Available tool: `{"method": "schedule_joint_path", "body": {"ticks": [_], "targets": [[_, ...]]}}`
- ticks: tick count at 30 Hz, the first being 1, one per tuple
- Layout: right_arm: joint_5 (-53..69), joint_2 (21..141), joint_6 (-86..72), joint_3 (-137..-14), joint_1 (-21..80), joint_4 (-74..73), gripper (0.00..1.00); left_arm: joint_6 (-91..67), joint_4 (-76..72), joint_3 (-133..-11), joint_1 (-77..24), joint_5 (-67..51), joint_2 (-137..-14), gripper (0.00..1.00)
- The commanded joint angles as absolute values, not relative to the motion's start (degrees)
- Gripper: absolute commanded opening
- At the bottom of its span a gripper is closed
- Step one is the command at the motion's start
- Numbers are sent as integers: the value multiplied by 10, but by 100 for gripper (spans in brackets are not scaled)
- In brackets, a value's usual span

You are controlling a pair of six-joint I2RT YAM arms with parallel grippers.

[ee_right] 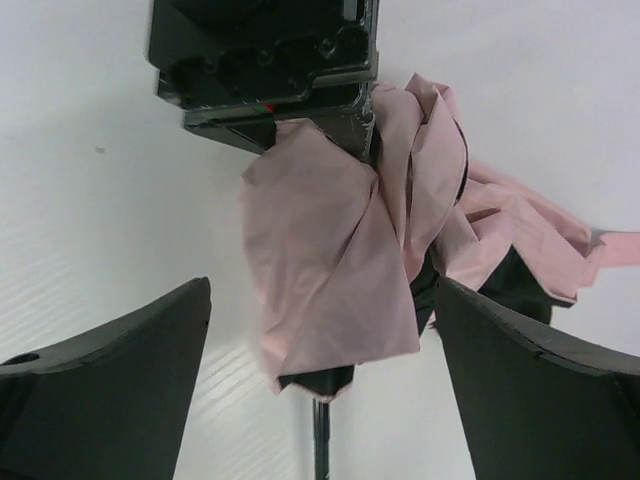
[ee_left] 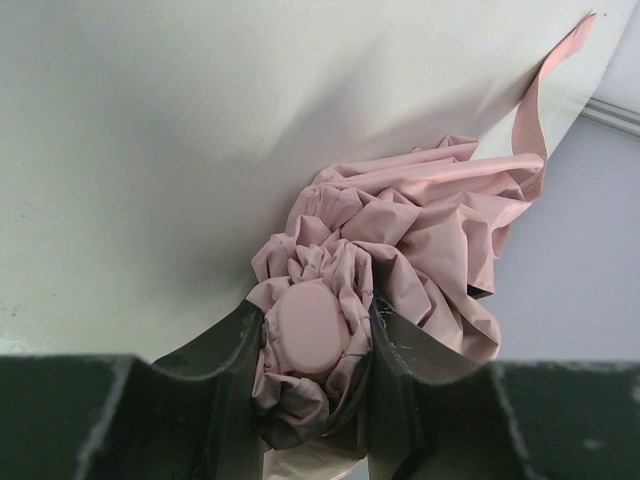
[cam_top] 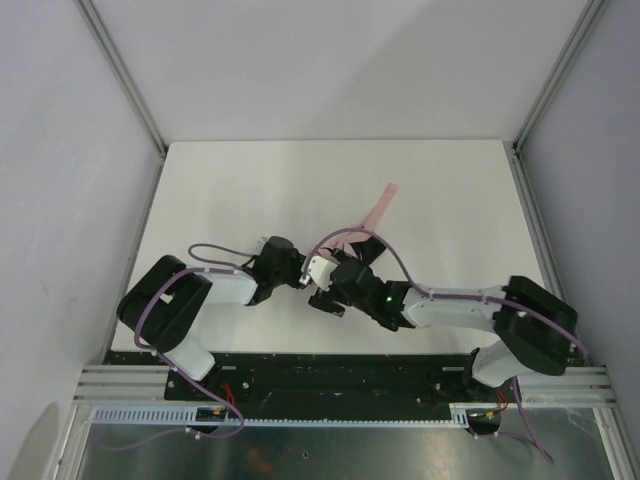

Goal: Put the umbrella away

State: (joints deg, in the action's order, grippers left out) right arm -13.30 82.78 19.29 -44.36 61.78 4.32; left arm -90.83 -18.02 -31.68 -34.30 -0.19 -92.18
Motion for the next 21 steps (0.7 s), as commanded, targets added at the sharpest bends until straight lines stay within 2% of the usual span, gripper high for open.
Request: {"method": "schedule_joint_path", "body": {"ticks": [1,8,11,13,15,19,21], "targets": [[-239,899,276,-453,630,165,95,-866,-29,-302,-335,7,-948,0],[-269,1015,309,-492,622,214,93,-866,-26,-299,-329,-12,-953,0],[-267,1051,298,-511,614,205,85,-866,-24,-300,-326,-19,-951,0],[-265,1074,277,-528,605,175,68,-862,-22,-303,-324,-25,-950,0],[-258,1091,245,-542,594,130,46,-860,-21,-305,-323,-28,-947,0],[-210,1091,177,-540,577,49,10,-856,-19,-309,-322,-35,-940,0],[-167,1088,149,-535,573,24,3,-852,-19,-313,-321,-40,-937,0]]}}
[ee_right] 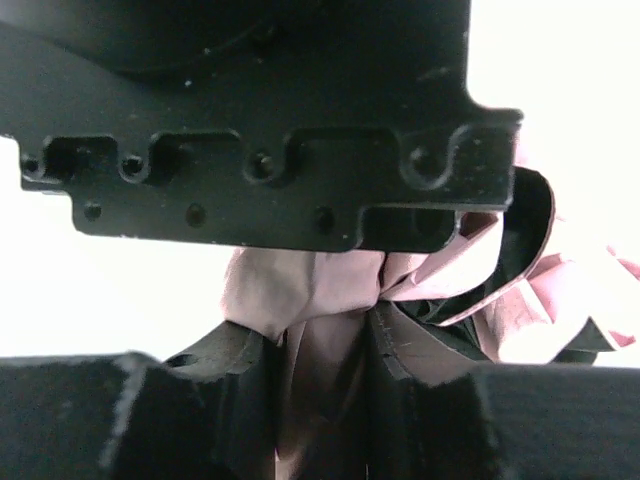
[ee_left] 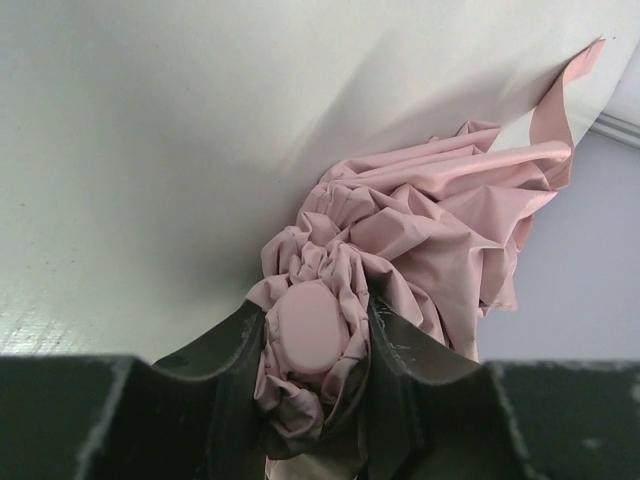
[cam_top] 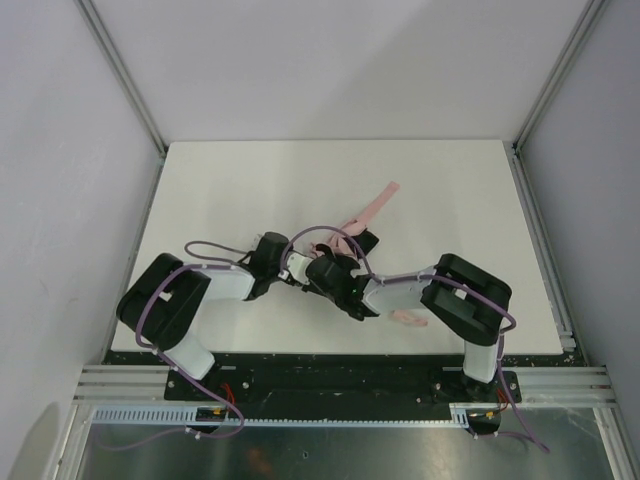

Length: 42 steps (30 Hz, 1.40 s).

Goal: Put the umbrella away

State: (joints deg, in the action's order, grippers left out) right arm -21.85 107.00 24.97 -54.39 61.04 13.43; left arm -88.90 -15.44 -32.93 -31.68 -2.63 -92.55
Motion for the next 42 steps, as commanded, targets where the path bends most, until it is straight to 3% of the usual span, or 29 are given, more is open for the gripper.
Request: {"method": "schedule_joint_path", "body": {"ticks": [1,5,6,11,12,14,22,28,42], "targets": [[-146,1090,134,-538,569,0,1,-848,-18,-316,-320,-42,-936,0],[-50,1093,94,-538,546,-51,0,-817,-21,-334,-315,-40,-918,3],[-28,1092,87,-536,540,-56,0,-804,-24,-339,-310,-38,-910,12],[84,1090,61,-525,502,-58,0,-753,-49,-352,-263,-49,-867,79],[104,1093,56,-525,494,-58,0,-742,-55,-353,-252,-56,-856,89],[133,1099,50,-525,482,-56,0,-719,-59,-355,-228,-67,-833,97],[349,1150,-19,-538,381,-43,0,-680,-72,-311,-183,-89,-724,99],[510,1239,-78,-586,331,-48,0,-730,-143,-256,-213,-147,-726,99],[568,1300,-82,-656,293,-107,0,-854,-251,-289,-276,-128,-862,99]]}}
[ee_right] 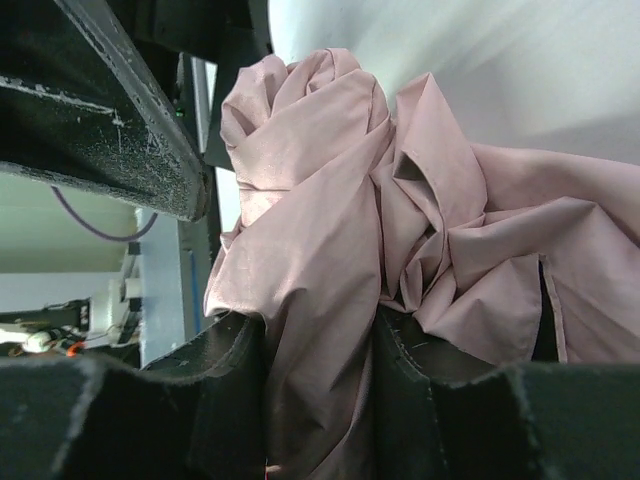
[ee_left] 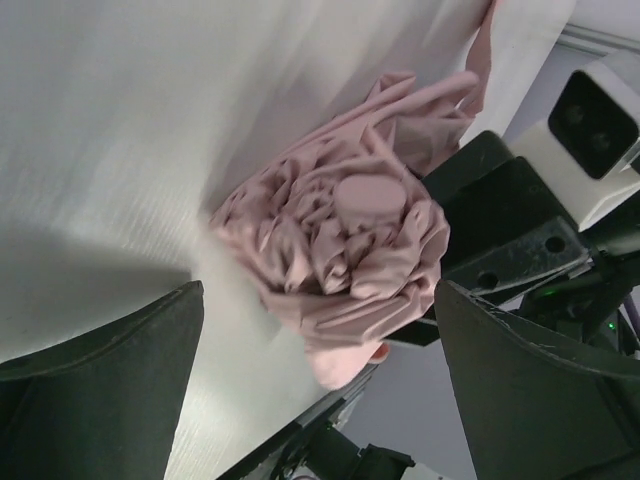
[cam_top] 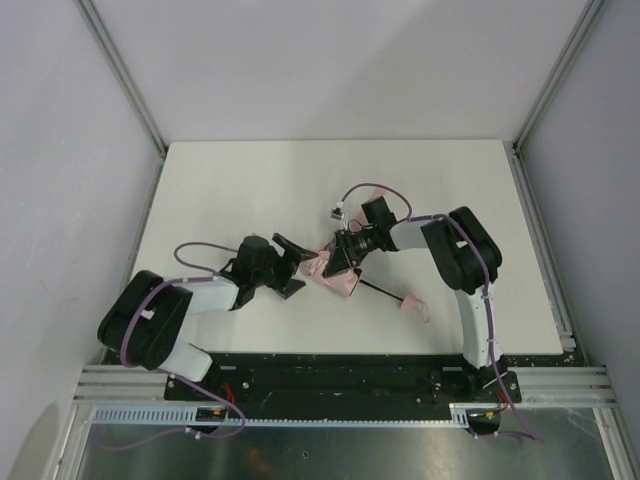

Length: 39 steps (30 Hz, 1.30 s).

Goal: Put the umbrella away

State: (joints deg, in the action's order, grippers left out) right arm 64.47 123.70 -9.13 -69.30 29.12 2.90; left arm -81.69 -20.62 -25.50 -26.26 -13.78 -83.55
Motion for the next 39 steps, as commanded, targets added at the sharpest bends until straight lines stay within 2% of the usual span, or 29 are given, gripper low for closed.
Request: {"method": "schedule_joint_path", "body": {"ticks": [1,7,10,12,15,18,24,26,28,31,34,39], "targets": [[569,1300,-83,-656,292,-106,0,-858,-252,-292,-280,-123,-871,99],[573,1302,-87,-665,288,-106,0,-891,-252,-297,-309,-112,-928,99],[574,1299,-87,-669,288,-107,0,-899,-253,-292,-319,-97,-944,96],[575,1297,-89,-671,288,-107,0,-897,-252,-293,-323,-96,-955,91],[576,1293,-91,-676,289,-106,0,-904,-249,-289,-326,-96,-975,78],[572,1291,-82,-687,294,-121,0,-913,-236,-284,-327,-93,-995,72],[567,1288,-72,-701,304,-133,0,-877,-163,-303,-327,-44,-1005,76],[565,1288,-70,-705,306,-136,0,-861,-150,-309,-327,-27,-1009,74],[563,1285,-61,-709,309,-143,0,-852,-144,-309,-328,-13,-1014,65],[555,1281,-55,-710,310,-147,0,-832,-143,-305,-328,5,-1015,44],[547,1276,-54,-711,311,-145,6,-812,-139,-306,-329,18,-1009,21],[516,1253,-51,-712,310,-150,21,-797,-118,-314,-336,36,-1001,7]]}}
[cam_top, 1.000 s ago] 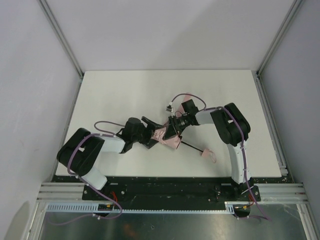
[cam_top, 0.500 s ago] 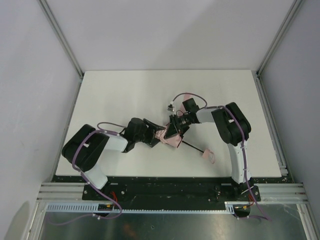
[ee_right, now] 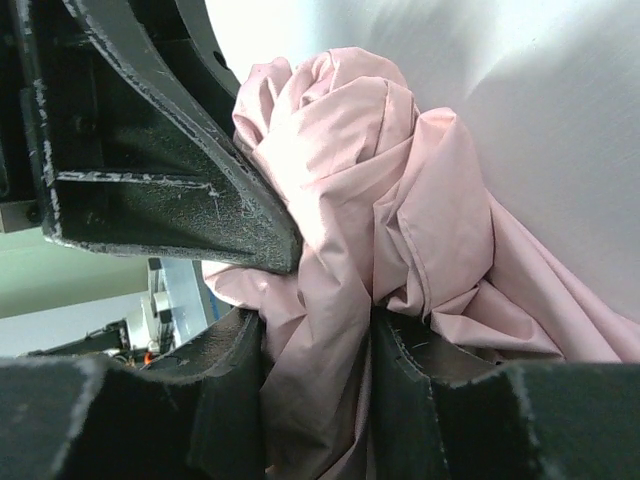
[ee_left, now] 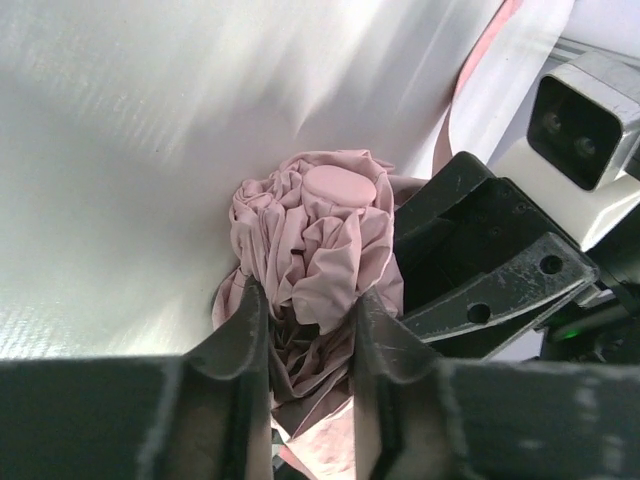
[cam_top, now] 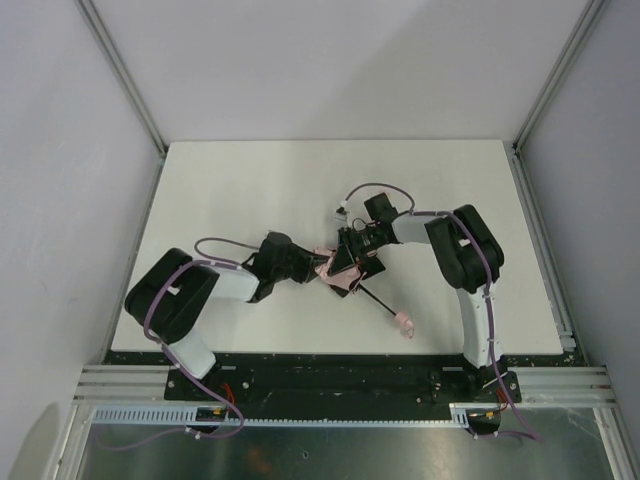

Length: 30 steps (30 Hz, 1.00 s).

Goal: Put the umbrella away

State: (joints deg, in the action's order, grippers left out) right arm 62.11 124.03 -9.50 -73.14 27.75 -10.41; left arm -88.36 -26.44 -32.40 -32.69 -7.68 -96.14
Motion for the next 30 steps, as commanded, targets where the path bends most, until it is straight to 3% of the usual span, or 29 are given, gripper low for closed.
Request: {"method": "schedule_joint_path", "body": {"ticks": [1,9,13,21,30], "targets": [[503,1245,-50,-712,310,-153,25,-795,-112,-316,-338,39,-1000,4],[363,1104,-49,-715,311,-187,69,-791,-94,-323,-352,55,-993,0],[268,1012,-39,-716,329,-219,83,-790,-88,-324,-358,64,-986,0],[-24,925,-3,-667,471,-191,88,-793,-87,-322,-362,67,-984,0],[-242,1013,18,-615,577,-98,84,-797,-87,-320,-361,61,-986,0]]}}
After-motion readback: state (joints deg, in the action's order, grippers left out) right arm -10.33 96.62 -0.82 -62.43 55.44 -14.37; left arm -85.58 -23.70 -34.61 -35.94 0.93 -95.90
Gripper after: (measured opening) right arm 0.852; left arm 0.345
